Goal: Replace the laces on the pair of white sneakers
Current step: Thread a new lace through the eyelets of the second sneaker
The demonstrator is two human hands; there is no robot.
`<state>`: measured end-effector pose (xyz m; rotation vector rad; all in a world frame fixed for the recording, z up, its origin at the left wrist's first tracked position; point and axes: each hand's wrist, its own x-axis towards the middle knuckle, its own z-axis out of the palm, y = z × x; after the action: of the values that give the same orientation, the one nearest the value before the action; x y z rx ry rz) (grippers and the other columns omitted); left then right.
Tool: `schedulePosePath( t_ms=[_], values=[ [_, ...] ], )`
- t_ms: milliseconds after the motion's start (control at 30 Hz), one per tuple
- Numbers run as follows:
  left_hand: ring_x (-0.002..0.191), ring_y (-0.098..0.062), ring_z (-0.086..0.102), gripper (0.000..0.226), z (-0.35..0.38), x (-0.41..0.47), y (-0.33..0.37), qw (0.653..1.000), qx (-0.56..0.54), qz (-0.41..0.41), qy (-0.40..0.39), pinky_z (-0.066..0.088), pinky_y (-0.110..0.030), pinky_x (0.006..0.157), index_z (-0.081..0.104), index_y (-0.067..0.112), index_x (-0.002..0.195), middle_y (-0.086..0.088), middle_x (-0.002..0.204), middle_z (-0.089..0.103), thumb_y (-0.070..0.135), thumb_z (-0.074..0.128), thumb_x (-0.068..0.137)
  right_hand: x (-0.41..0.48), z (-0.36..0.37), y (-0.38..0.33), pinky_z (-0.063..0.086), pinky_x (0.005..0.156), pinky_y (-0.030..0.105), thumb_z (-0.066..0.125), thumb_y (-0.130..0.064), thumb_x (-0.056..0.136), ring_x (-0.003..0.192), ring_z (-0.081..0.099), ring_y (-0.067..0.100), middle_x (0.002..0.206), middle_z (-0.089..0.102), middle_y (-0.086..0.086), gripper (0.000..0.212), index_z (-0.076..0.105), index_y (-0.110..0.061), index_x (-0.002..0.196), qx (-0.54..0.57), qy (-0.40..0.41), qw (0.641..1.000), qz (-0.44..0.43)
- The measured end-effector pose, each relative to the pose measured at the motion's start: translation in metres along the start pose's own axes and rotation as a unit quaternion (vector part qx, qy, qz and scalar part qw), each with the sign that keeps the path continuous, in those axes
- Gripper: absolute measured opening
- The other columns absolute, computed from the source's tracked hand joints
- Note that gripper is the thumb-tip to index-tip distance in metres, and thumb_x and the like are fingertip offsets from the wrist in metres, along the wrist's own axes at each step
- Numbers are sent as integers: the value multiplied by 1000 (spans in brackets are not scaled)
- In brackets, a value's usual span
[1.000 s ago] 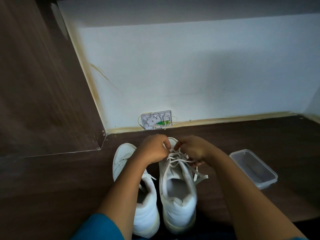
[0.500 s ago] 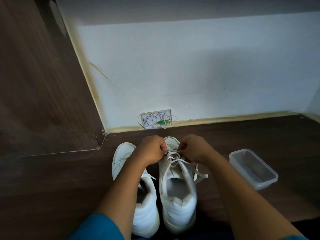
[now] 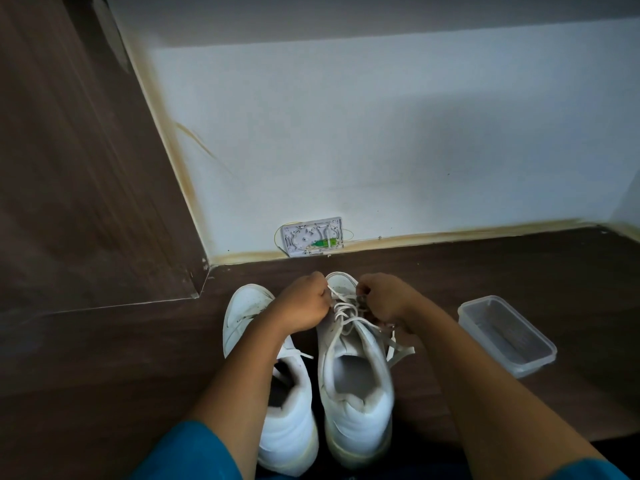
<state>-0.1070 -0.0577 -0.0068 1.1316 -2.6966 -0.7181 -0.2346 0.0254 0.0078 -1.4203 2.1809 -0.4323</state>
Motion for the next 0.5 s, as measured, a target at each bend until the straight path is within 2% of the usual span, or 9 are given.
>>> schedulePosePath(
  t_ms=[67,133,233,333,400,467,500],
  values=[
    [81,-24,49,11,0,0,-2,1000,-9,0,3,34,-32,66,44,10,89,-7,85,51,17,41,97,4,2,3,37,49,21,42,5,88,75,52,20,93,62,14,24,61,-9,93,8,7,1000,12],
    [83,-24,56,5,0,0,-4,998,-54,-8,14,39,-31,68,50,13,91,-7,89,58,18,50,93,8,4,7,34,38,16,48,0,90,57,52,20,75,60,10,19,61,-9,82,47,21,998,24],
    [76,-16,54,7,-2,-3,-4,995,-94,-18,23,40,-25,66,60,17,91,3,80,58,17,62,85,9,4,11,41,40,22,55,-1,88,46,51,18,61,60,10,16,68,-7,80,131,11,990,42],
    [74,-14,54,4,-1,-4,-3,997,-64,-4,36,40,-25,65,65,13,87,-3,82,65,13,62,84,7,3,10,41,39,20,60,-2,86,43,50,13,57,59,4,17,66,-13,75,109,18,993,41],
    [78,-20,59,5,-1,-3,-2,997,-59,-6,38,45,-31,68,64,9,86,-9,88,67,13,60,86,8,5,8,51,50,25,58,-2,86,53,56,15,61,58,0,22,63,-17,71,62,32,997,30],
    [84,-28,61,10,0,-3,-2,998,-47,-12,34,47,-37,72,62,4,86,-14,90,66,12,56,88,7,7,5,55,73,32,54,-1,86,74,64,22,76,67,4,19,69,-13,83,9,40,999,25],
    [86,-30,61,11,0,-2,-2,999,-41,-14,30,47,-38,72,61,2,86,-16,91,66,11,54,89,7,7,4,56,79,33,52,0,85,83,67,25,87,70,8,21,70,-9,92,-9,44,999,27]
  ],
)
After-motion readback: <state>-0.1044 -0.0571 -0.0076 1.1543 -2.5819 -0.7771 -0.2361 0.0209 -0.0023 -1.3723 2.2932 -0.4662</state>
